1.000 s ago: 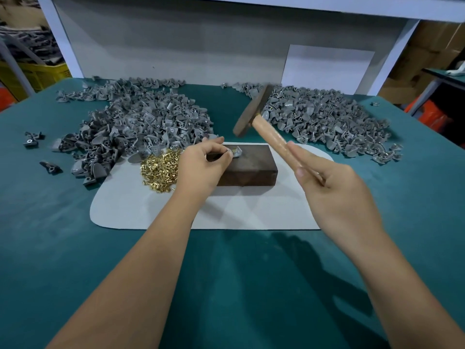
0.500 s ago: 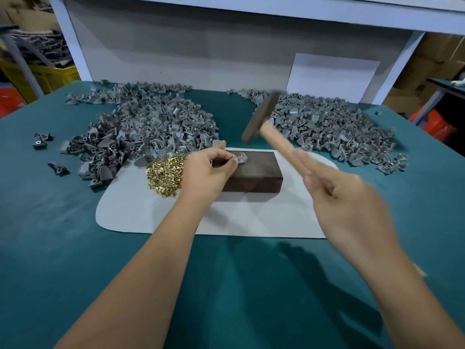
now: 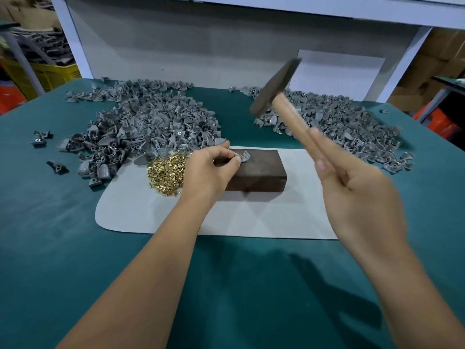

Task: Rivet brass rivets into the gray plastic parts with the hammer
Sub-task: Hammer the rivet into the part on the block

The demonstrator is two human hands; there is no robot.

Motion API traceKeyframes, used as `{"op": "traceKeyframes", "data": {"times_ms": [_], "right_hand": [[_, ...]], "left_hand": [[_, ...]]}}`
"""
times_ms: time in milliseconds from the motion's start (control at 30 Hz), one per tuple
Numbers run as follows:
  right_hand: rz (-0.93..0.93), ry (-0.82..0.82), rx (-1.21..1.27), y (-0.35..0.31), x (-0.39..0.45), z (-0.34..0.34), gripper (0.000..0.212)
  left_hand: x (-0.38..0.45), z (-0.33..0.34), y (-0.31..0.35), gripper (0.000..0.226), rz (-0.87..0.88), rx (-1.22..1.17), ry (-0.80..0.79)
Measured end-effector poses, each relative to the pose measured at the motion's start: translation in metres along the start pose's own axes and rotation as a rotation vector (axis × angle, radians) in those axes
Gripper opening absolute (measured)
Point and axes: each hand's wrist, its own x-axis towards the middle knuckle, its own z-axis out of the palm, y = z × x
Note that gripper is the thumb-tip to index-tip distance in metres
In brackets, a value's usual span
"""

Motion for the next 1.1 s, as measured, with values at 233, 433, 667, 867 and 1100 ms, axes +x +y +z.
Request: {"op": "traceKeyframes", "data": {"times_ms": [233,433,667,867,1100], "right_hand": [[0.079,-0.220,-0.104,-0.004,-0.009,0.006,0.042],[0.009,-0.046,-0.081,-0.004,-0.010,0.005,0.048],[0.013,-0.051,-0.048,-0.002,-0.004,0.001,0.043],[0.038,-0.218,-0.149,0.001,-0.002,0.004,0.040],[0.023,-0.129,-0.110,0.000,-0.005,0.007,0.043]], "left_hand": [[0.002,0.000,0.002,0.004,-0.023,-0.017,-0.016],[0.000,0.001,0.000,0.006,0.000,-0.003,-0.004],[0.001,0.001,0.001,0.006,-0.014,-0.005,0.002],[0.001,0.001,0.002,0.005,-0.023,-0.019,-0.006],[0.001,0.000,0.001,0.005,-0.019,-0.031,-0.011]]}}
